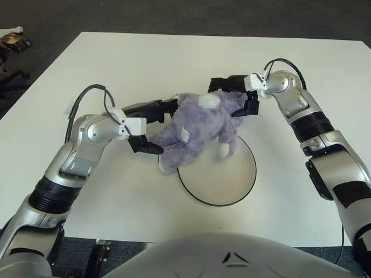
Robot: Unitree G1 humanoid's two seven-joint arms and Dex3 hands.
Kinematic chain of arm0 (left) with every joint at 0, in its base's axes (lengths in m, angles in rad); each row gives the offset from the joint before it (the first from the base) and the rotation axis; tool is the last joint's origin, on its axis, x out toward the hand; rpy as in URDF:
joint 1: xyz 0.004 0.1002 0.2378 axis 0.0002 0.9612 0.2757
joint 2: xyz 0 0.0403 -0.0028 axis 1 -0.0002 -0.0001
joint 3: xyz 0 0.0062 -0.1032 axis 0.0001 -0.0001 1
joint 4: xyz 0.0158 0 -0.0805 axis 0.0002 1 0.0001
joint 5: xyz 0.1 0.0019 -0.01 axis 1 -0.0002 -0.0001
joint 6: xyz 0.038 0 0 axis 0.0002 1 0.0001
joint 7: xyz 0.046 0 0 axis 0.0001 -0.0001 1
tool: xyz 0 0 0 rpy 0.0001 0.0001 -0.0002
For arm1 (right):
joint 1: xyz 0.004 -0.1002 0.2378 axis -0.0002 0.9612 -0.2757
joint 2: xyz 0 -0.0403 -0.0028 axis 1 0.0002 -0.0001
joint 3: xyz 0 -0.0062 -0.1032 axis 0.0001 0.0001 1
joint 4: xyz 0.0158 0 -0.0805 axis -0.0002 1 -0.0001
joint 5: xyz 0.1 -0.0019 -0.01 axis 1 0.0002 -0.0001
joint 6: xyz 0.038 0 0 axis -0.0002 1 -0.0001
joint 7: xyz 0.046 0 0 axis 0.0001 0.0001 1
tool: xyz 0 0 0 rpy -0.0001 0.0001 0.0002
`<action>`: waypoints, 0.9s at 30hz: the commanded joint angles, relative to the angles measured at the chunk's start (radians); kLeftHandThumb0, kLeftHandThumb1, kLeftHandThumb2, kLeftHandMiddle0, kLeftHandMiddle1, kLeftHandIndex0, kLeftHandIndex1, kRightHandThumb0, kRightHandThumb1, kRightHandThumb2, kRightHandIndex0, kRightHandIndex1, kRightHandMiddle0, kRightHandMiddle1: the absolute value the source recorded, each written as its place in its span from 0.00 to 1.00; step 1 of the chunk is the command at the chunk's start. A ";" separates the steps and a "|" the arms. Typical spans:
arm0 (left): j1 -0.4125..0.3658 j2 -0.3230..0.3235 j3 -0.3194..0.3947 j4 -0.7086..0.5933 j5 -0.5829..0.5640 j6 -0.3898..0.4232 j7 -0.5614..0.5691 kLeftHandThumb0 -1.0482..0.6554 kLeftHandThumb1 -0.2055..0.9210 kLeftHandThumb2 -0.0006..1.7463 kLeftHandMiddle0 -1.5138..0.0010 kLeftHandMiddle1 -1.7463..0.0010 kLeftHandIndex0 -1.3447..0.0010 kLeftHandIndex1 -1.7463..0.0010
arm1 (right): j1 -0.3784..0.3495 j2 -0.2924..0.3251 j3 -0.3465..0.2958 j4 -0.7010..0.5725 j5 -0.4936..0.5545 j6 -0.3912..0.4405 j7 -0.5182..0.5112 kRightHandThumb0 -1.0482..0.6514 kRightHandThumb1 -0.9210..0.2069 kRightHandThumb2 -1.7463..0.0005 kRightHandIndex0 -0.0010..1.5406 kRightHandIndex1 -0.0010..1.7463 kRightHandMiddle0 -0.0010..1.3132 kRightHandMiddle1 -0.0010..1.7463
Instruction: Put the doll into the plate.
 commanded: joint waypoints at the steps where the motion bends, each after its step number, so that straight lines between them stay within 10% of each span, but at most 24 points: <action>1: -0.003 -0.002 0.000 -0.010 0.016 -0.009 0.021 0.26 0.41 0.58 0.79 0.00 0.96 0.01 | 0.004 -0.015 0.011 -0.022 -0.044 0.028 -0.027 0.67 0.80 0.17 0.11 0.95 0.19 0.99; 6: 0.001 -0.010 0.001 -0.015 0.022 -0.012 0.036 0.26 0.43 0.57 0.65 0.00 0.87 0.00 | 0.013 -0.013 0.009 -0.045 -0.068 0.049 -0.058 0.70 0.82 0.15 0.14 0.99 0.27 1.00; 9: -0.006 -0.007 -0.012 -0.024 0.054 0.008 0.036 0.27 0.44 0.56 0.56 0.00 0.79 0.00 | 0.017 -0.003 -0.001 -0.047 -0.068 0.071 -0.080 0.84 0.67 0.19 0.33 0.99 0.38 1.00; 14: -0.021 -0.006 -0.032 -0.026 0.103 0.042 0.026 0.31 0.43 0.58 0.47 0.00 0.73 0.00 | 0.029 0.003 -0.020 -0.038 -0.047 0.076 -0.114 0.94 0.72 0.11 0.49 1.00 0.54 1.00; 27: -0.037 -0.025 -0.056 -0.007 0.174 0.079 0.034 0.44 0.33 0.69 0.32 0.00 0.48 0.00 | 0.083 0.014 -0.089 -0.083 0.005 0.122 -0.198 0.95 0.74 0.09 0.52 1.00 0.74 1.00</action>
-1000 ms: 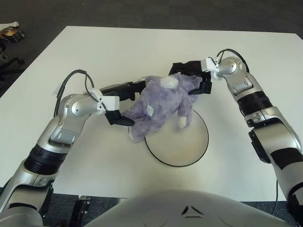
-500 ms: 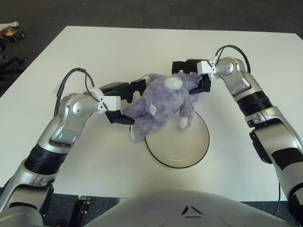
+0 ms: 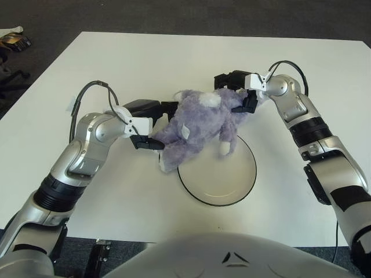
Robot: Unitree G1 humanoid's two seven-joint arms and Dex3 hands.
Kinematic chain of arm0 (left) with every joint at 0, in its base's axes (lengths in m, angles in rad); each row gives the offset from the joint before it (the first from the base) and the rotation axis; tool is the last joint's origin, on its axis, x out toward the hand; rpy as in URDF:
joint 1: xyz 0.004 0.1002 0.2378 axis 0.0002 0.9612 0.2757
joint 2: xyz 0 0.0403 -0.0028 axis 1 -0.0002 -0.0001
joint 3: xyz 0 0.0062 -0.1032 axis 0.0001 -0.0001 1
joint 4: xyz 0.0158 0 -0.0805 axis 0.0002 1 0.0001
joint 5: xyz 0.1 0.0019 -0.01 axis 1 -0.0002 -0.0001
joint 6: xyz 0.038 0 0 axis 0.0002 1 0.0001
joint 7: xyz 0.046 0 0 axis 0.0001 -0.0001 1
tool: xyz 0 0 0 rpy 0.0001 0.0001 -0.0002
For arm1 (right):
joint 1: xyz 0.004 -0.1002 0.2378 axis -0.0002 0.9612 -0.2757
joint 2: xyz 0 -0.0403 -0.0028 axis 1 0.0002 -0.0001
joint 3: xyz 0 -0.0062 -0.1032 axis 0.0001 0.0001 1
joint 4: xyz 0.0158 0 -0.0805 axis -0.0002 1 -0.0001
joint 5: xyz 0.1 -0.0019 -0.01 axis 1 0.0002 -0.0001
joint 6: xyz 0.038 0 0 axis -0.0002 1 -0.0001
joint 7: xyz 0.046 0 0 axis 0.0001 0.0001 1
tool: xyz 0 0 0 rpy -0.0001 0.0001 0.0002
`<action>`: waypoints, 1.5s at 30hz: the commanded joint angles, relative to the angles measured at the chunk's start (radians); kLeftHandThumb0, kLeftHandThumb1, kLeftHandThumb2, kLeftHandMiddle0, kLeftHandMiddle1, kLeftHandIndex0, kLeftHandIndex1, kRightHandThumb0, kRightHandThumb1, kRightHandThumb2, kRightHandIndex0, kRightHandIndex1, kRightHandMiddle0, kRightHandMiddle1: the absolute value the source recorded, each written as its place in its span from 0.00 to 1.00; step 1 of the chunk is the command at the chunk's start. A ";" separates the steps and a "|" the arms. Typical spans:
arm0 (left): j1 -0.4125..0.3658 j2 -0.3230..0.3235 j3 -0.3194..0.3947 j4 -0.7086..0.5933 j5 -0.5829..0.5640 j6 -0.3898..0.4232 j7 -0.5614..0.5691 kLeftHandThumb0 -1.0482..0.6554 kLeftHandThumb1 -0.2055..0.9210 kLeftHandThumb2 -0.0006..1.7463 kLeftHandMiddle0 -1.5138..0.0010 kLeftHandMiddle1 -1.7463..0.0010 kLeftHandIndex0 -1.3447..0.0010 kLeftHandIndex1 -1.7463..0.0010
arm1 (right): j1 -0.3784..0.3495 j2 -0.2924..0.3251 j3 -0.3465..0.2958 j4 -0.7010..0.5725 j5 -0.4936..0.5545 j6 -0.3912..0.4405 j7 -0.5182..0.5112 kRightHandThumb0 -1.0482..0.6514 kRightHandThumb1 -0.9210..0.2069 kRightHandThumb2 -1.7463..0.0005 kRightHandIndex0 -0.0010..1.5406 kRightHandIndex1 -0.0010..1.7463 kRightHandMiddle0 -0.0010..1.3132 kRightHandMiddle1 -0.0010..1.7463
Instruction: Put the doll into the plate.
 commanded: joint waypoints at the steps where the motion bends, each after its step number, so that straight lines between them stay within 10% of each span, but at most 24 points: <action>1: -0.007 -0.010 -0.006 0.000 0.012 0.014 0.007 0.44 0.32 0.69 0.31 0.00 0.46 0.00 | 0.018 -0.006 -0.027 -0.020 0.015 0.014 -0.023 0.95 0.74 0.09 0.52 1.00 0.74 1.00; 24: 0.028 -0.122 0.055 0.062 -0.068 -0.017 0.146 0.50 0.27 0.77 0.23 0.00 0.34 0.00 | 0.178 -0.017 -0.119 -0.287 0.030 0.068 -0.153 0.95 0.72 0.10 0.51 1.00 0.77 1.00; 44: 0.050 -0.193 0.112 0.147 -0.122 -0.153 0.327 0.55 0.20 0.94 0.20 0.00 0.24 0.00 | 0.398 0.117 -0.207 -0.341 -0.051 -0.305 -0.690 0.96 0.75 0.08 0.53 1.00 0.83 1.00; 45: 0.052 -0.192 0.113 0.144 -0.110 -0.162 0.342 0.71 0.18 0.96 0.27 0.00 0.24 0.00 | 0.399 0.123 -0.210 -0.332 -0.053 -0.327 -0.713 0.95 0.74 0.08 0.52 1.00 0.83 1.00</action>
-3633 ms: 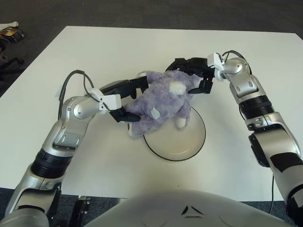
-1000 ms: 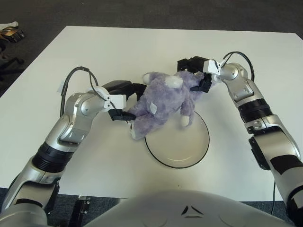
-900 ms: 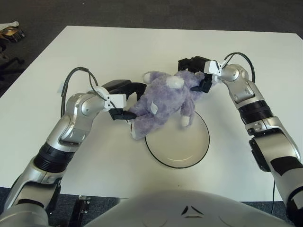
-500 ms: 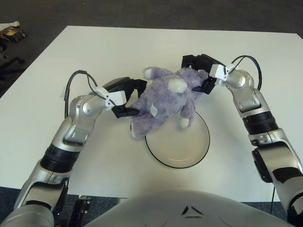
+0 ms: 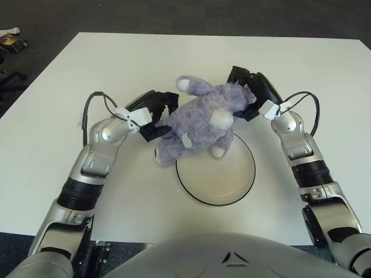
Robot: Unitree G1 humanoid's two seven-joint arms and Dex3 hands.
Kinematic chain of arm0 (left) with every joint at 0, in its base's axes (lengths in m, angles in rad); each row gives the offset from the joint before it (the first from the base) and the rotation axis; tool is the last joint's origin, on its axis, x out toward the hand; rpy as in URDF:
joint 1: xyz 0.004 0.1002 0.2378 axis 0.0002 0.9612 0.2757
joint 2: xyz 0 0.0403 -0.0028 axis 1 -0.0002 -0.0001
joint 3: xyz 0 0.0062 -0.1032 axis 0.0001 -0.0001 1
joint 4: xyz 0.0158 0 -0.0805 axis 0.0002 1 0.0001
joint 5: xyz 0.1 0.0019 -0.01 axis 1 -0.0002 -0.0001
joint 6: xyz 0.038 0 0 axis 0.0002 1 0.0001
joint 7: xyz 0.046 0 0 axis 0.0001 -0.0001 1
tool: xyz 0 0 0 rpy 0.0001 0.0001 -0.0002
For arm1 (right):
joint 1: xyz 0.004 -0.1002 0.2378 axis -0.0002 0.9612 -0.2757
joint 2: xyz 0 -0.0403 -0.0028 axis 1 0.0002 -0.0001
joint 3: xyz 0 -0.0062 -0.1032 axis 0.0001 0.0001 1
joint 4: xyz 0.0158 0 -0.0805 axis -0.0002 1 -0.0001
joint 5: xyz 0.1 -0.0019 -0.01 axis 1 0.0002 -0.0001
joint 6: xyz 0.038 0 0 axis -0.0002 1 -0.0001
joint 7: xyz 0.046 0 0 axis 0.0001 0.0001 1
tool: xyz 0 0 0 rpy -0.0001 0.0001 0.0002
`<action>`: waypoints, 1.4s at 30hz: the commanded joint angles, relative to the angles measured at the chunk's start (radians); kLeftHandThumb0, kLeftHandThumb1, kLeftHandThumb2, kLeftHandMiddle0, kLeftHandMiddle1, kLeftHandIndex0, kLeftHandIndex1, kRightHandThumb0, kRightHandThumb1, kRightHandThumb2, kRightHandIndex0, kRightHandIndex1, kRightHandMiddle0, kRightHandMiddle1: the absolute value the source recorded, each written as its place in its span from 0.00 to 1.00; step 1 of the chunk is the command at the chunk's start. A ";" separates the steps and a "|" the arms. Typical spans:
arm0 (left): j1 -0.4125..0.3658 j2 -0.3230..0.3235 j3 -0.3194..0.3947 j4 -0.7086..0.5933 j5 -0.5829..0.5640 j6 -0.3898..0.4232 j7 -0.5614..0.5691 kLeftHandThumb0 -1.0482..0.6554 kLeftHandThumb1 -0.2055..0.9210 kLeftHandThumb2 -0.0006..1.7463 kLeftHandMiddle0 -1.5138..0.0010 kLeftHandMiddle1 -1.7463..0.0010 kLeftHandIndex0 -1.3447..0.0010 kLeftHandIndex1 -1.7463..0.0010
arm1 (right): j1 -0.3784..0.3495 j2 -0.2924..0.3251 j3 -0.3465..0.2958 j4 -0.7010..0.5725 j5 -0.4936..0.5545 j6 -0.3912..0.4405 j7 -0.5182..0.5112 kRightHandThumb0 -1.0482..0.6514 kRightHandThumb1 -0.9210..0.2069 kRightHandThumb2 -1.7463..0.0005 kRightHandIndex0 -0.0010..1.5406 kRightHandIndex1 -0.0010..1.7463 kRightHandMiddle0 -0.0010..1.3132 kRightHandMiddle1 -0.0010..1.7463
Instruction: Put the doll into the plate.
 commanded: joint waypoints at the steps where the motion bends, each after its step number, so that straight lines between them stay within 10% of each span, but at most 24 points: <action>1: 0.012 0.004 0.013 -0.003 0.045 -0.046 0.061 0.77 0.18 0.97 0.30 0.00 0.24 0.00 | 0.001 0.028 -0.027 0.011 -0.009 -0.097 -0.107 0.95 0.74 0.08 0.52 1.00 0.83 1.00; 7: 0.019 0.000 0.014 0.010 0.119 -0.113 0.163 0.98 0.16 1.00 0.39 0.00 0.24 0.00 | -0.007 0.046 -0.040 0.076 0.017 -0.229 -0.173 0.95 0.73 0.09 0.52 1.00 0.82 1.00; 31: 0.023 -0.066 0.043 0.072 0.311 -0.252 0.542 0.96 0.22 0.94 0.44 0.00 0.31 0.00 | -0.076 0.053 -0.103 0.279 -0.138 -0.564 -0.472 0.94 0.71 0.11 0.50 1.00 0.79 1.00; 34: 0.023 -0.083 0.051 0.090 0.306 -0.280 0.587 0.73 0.15 0.98 0.43 0.00 0.42 0.01 | -0.076 0.039 -0.108 0.286 -0.168 -0.600 -0.507 0.94 0.71 0.11 0.50 1.00 0.78 1.00; 42: 0.037 -0.091 0.059 0.096 0.327 -0.345 0.664 0.62 0.17 0.97 0.44 0.00 0.51 0.00 | -0.038 -0.019 -0.124 0.227 -0.226 -0.669 -0.532 0.93 0.69 0.13 0.49 1.00 0.75 1.00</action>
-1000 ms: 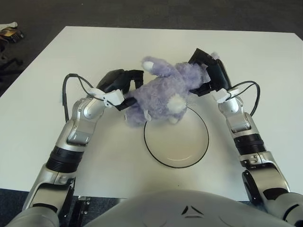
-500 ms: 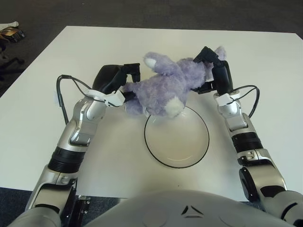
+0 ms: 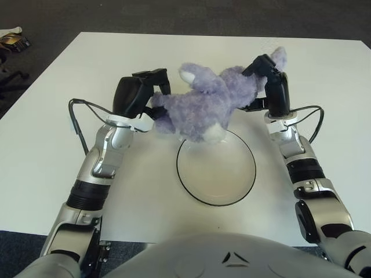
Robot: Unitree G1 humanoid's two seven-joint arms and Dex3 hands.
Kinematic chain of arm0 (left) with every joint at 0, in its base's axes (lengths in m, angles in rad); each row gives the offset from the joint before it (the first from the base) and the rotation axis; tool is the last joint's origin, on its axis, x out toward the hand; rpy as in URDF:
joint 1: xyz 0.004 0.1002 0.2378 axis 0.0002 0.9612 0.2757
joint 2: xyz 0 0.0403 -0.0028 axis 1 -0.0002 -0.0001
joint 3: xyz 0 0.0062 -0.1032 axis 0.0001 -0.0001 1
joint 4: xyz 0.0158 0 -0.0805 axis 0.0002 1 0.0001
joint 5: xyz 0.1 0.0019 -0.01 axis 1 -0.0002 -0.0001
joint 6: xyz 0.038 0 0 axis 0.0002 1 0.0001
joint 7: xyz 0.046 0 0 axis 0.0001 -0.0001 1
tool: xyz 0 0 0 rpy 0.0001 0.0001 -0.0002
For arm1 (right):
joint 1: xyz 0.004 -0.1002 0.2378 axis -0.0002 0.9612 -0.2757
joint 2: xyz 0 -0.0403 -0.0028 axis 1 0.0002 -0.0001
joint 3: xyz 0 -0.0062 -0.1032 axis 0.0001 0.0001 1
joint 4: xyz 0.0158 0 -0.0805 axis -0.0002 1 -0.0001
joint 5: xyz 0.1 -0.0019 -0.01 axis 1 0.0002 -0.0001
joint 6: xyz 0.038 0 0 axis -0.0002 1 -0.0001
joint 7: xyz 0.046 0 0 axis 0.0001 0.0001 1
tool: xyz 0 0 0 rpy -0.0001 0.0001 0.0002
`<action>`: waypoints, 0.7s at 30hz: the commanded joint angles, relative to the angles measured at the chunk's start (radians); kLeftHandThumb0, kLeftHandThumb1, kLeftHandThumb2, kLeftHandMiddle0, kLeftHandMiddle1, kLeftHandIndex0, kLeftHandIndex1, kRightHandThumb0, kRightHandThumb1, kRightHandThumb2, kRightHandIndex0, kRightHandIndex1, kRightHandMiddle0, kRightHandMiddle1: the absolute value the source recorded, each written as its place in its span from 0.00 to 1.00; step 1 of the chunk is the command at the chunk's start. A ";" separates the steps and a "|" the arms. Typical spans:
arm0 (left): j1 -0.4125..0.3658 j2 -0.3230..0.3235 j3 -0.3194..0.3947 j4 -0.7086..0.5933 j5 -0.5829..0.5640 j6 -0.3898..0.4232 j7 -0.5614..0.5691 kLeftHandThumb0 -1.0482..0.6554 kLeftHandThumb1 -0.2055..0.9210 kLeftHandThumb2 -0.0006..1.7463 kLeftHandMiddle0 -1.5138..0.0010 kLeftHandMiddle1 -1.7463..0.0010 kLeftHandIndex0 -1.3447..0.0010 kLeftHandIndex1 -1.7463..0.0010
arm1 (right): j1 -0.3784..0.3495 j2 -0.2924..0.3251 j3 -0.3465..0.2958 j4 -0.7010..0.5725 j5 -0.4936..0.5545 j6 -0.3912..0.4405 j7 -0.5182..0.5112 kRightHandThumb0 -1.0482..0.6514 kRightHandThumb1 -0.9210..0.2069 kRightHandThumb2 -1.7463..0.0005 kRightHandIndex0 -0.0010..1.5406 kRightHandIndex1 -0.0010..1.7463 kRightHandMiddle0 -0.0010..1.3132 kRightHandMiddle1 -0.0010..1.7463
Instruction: Put the doll into the plate.
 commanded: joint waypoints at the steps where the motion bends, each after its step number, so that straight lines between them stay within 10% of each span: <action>1: 0.016 -0.002 0.013 0.004 0.006 -0.030 0.031 0.62 0.17 0.97 0.45 0.01 0.52 0.00 | 0.015 -0.043 -0.025 -0.051 -0.027 -0.044 -0.021 0.93 0.68 0.14 0.48 1.00 0.74 1.00; 21: 0.011 -0.019 0.026 0.079 0.059 -0.237 0.219 0.61 0.20 0.95 0.46 0.01 0.53 0.00 | -0.004 -0.171 0.015 -0.017 -0.474 -0.065 -0.527 0.91 0.62 0.18 0.44 1.00 0.67 1.00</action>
